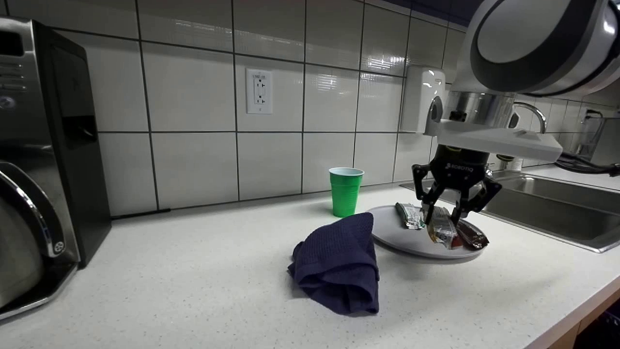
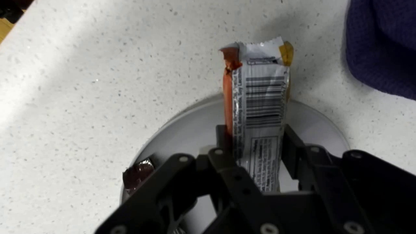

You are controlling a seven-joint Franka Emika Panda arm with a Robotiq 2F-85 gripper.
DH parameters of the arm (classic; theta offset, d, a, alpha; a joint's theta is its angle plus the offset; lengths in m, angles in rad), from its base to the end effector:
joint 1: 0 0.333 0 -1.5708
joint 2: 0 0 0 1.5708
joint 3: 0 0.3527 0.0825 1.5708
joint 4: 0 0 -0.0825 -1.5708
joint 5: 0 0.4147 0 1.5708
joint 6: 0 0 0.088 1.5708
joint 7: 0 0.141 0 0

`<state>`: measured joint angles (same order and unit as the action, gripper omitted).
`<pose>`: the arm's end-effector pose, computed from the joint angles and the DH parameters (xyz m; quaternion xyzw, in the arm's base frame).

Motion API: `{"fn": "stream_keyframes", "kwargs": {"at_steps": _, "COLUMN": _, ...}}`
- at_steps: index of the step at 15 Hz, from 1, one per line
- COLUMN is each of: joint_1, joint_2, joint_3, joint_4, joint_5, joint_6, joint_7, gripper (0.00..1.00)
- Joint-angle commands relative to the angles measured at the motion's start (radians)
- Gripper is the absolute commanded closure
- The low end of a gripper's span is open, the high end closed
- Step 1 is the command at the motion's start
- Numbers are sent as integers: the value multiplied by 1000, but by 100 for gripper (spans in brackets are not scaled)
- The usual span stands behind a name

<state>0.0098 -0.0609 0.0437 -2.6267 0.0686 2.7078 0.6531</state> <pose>0.4623 0.0231 0.2600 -0.9436 0.3230 -0.0613 0.0389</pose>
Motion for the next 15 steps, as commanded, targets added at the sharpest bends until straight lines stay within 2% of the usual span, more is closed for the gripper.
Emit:
{"fn": "stream_keyframes", "kwargs": {"at_steps": 1, "joint_1": -16, "joint_2": 62, "joint_3": -16, "joint_4": 84, "joint_5": -9, "joint_6": -42, "joint_7": -1, "gripper": 83}}
{"fn": "stream_keyframes", "kwargs": {"at_steps": 10, "joint_1": 0, "joint_2": 250, "joint_3": -81, "joint_4": 243, "joint_5": 6, "joint_6": -20, "joint_7": -4, "gripper": 83}}
{"fn": "stream_keyframes", "kwargs": {"at_steps": 15, "joint_1": 24, "joint_2": 284, "joint_3": -90, "joint_4": 266, "joint_5": 7, "joint_6": -5, "joint_7": -3, "gripper": 83}}
